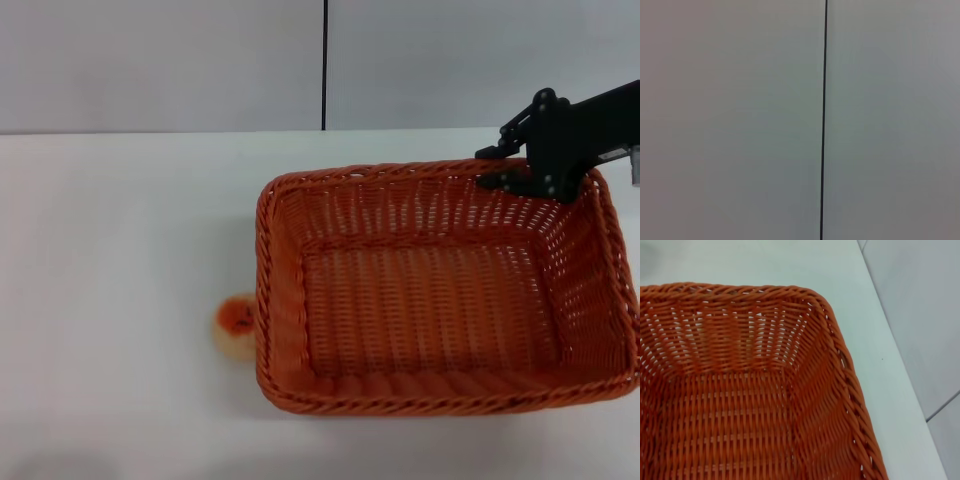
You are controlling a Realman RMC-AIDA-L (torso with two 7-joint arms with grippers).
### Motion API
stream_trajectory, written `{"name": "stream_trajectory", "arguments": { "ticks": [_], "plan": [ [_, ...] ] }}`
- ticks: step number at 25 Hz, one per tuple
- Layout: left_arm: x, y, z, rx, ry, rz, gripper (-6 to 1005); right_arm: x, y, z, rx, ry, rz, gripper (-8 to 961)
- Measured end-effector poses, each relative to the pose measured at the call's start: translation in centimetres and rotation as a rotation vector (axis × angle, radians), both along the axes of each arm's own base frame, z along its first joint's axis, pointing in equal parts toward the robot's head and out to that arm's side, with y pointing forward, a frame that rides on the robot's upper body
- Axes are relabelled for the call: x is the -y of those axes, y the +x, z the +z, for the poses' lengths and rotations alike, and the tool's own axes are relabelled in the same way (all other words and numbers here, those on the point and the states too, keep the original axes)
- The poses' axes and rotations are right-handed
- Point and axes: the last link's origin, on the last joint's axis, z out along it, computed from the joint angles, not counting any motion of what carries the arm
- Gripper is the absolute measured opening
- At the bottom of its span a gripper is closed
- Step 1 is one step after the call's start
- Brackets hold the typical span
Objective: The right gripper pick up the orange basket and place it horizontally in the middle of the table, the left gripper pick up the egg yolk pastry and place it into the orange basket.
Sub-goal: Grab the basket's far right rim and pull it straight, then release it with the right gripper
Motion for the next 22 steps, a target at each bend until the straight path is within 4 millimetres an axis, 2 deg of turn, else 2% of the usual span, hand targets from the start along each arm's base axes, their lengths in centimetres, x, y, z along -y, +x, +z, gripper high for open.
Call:
{"name": "stream_trajectory", "arguments": {
  "ticks": [22],
  "plan": [
    [-0.2,0.2,-0.4,0.006,-0.008,-0.006,813,-0.3,-0.6,-2.6,-0.095,0.004,0.006,196]
  ]
}}
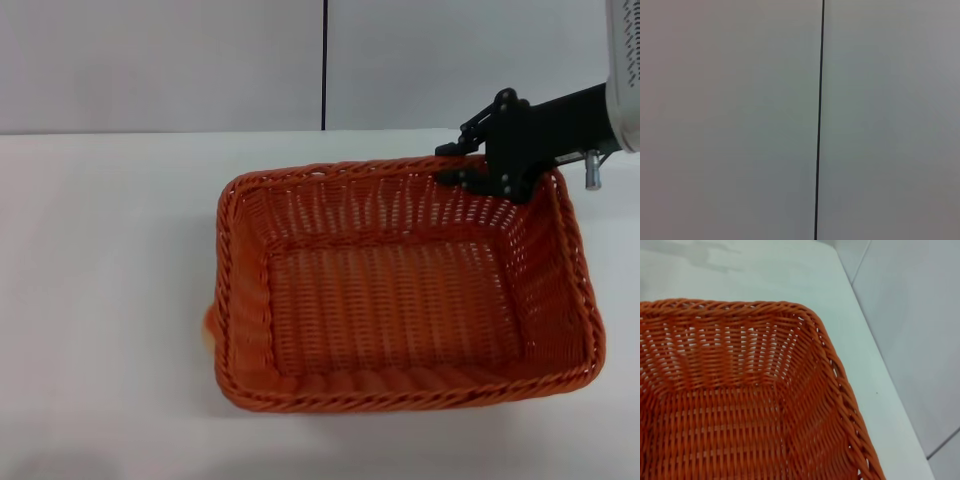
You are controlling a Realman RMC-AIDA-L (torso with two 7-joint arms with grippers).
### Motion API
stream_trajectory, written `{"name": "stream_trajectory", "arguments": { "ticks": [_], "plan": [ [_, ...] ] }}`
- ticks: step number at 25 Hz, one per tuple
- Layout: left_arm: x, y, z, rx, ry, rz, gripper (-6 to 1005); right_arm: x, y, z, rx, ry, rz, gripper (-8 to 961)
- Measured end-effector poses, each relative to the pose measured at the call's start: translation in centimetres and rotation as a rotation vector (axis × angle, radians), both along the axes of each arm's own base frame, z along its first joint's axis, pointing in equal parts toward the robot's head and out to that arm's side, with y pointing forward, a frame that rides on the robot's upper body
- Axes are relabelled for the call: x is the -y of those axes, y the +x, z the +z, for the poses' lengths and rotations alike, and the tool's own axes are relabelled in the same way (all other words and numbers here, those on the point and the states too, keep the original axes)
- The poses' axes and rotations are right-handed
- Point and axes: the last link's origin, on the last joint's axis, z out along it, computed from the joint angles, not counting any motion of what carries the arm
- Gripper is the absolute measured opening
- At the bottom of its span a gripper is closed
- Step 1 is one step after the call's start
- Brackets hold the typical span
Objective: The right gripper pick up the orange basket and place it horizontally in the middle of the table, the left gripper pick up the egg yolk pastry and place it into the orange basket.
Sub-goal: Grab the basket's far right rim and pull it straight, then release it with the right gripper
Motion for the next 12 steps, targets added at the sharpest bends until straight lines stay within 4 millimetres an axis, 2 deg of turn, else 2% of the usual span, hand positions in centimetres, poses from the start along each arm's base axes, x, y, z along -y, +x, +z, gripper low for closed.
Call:
{"name": "stream_trajectory", "arguments": {
  "ticks": [10,12],
  "plan": [
    [0.02,-0.03,0.03,-0.002,0.000,0.002,813,0.51,-0.09,-0.89,-0.021,-0.010,-0.022,195],
    [0.03,-0.07,0.07,-0.004,0.002,0.004,813,0.60,-0.04,-0.93,-0.021,-0.006,-0.022,250]
  ]
}}
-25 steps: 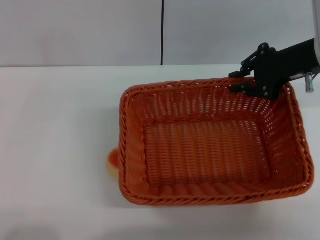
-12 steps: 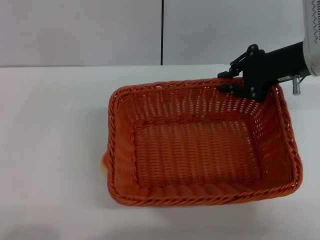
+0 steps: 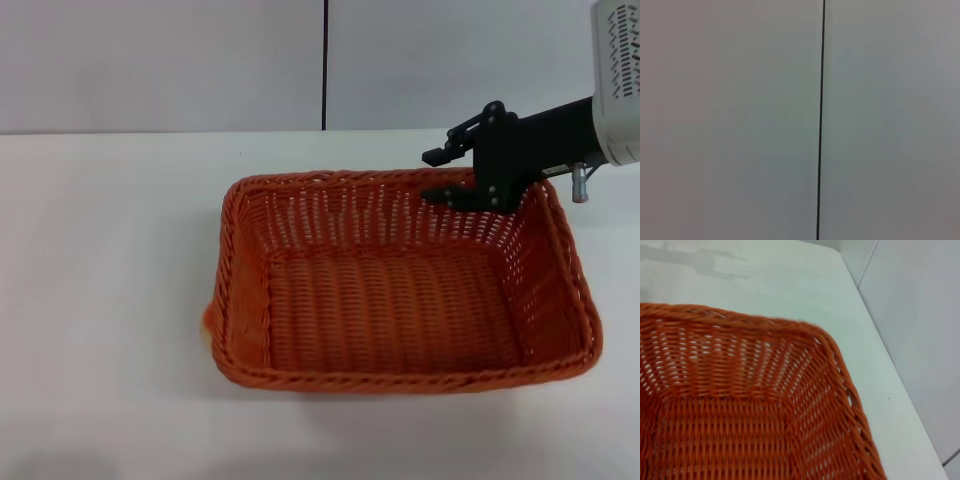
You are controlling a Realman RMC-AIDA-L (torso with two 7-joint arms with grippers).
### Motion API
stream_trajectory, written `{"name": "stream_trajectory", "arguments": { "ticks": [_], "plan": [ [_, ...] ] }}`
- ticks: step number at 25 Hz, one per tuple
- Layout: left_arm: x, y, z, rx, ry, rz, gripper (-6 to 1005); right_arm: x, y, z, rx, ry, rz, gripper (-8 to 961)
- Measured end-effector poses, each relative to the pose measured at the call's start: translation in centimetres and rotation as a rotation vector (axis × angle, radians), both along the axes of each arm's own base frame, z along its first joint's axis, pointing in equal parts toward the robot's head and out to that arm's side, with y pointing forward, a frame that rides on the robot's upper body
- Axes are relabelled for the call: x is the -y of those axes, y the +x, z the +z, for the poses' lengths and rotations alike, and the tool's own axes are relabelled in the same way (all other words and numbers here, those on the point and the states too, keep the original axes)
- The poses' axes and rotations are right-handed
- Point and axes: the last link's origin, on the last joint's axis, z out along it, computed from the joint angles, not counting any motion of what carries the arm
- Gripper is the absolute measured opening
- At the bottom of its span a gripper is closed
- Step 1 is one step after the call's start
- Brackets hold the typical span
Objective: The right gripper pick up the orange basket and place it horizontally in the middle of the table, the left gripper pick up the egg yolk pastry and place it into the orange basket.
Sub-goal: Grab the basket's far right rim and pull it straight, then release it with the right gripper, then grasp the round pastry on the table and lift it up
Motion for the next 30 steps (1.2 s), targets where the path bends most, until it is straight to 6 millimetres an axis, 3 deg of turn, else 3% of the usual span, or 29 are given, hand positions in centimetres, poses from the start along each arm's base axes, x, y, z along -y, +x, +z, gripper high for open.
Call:
{"name": "stream_trajectory", "arguments": {
  "ticks": [6,10,15,23,26,27,30],
  "plan": [
    [-0.2,-0.1,0.1,0.000,-0.005,0.000,814,0.3,-0.5,1.1,-0.036,0.038,-0.005,423],
    [-0.5,-0.2,0.0,-0.016,-0.045,-0.009,814,1.1,-1.4,2.7,-0.127,0.058,-0.008,454],
    [-1.7,-0.4,0.8,-0.070,-0.313,-0.102,813,3.7,-2.1,6.6,-0.344,0.140,-0.016,472],
    [-4.8,-0.5,2.4,-0.171,-0.696,-0.131,814,10.2,2.4,12.3,-0.703,0.345,-0.124,479],
    [-6.5,-0.2,1.9,-0.214,-0.811,-0.140,814,12.6,4.6,13.2,-0.827,0.400,-0.190,481],
    [-7.6,-0.1,1.3,-0.244,-0.891,-0.138,814,14.0,6.1,13.6,-0.913,0.431,-0.232,482],
    [-8.8,0.2,0.6,-0.271,-0.958,-0.146,813,15.2,7.6,14.0,-0.984,0.468,-0.265,485]
  ]
}}
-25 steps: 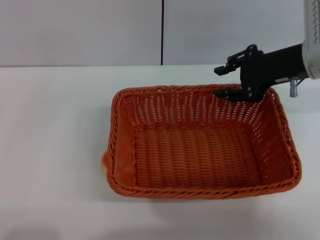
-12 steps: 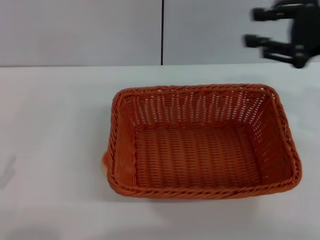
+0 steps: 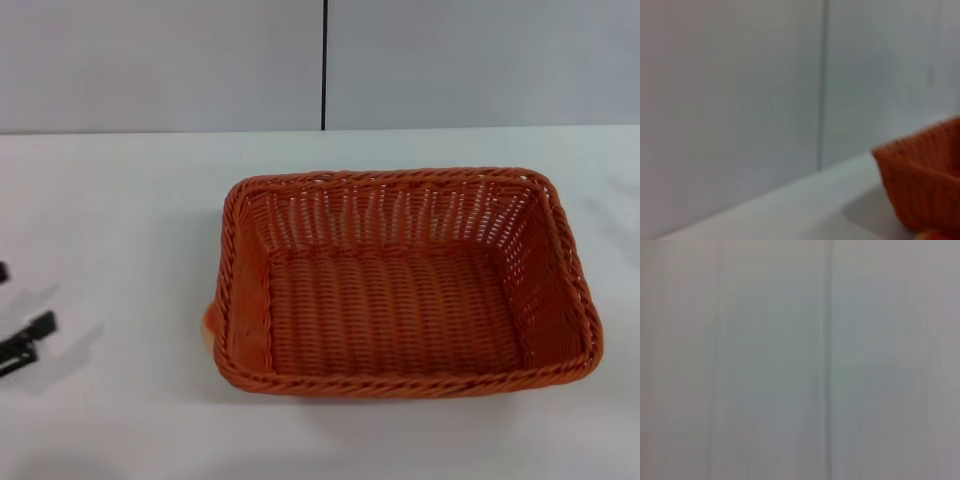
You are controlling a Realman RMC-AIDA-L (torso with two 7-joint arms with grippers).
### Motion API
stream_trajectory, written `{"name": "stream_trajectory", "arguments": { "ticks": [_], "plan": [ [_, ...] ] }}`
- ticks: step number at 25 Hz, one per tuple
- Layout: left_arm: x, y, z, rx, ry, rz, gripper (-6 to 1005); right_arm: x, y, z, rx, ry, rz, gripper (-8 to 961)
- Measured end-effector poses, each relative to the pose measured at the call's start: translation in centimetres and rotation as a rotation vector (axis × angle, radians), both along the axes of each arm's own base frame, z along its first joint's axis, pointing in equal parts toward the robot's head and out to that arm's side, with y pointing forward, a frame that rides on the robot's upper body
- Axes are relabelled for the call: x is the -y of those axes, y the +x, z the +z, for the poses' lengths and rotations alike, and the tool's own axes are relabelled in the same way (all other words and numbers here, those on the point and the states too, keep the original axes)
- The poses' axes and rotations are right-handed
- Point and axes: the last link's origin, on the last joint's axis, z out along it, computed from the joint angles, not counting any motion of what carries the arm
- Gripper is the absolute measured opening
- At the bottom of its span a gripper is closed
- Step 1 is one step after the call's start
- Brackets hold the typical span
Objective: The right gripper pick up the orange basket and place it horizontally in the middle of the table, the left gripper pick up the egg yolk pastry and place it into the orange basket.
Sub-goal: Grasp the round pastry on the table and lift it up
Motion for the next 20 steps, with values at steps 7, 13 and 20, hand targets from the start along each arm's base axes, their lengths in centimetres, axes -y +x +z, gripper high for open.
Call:
{"name": "stream_trajectory", "arguments": {
  "ticks": [7,13,20],
  "plan": [
    [-3.5,1.6,-2.6,-0.074,-0.168,-0.091,813,2.2,2.4,0.8,-0.098,0.039,-0.051,491],
    [-4.2,2.5,-4.7,-0.064,-0.245,-0.130,813,2.4,2.6,0.6,-0.111,0.036,-0.059,495],
    [-4.4,3.3,-6.6,-0.034,-0.300,-0.158,812,2.2,2.5,0.4,-0.119,0.028,-0.054,501]
  ]
}}
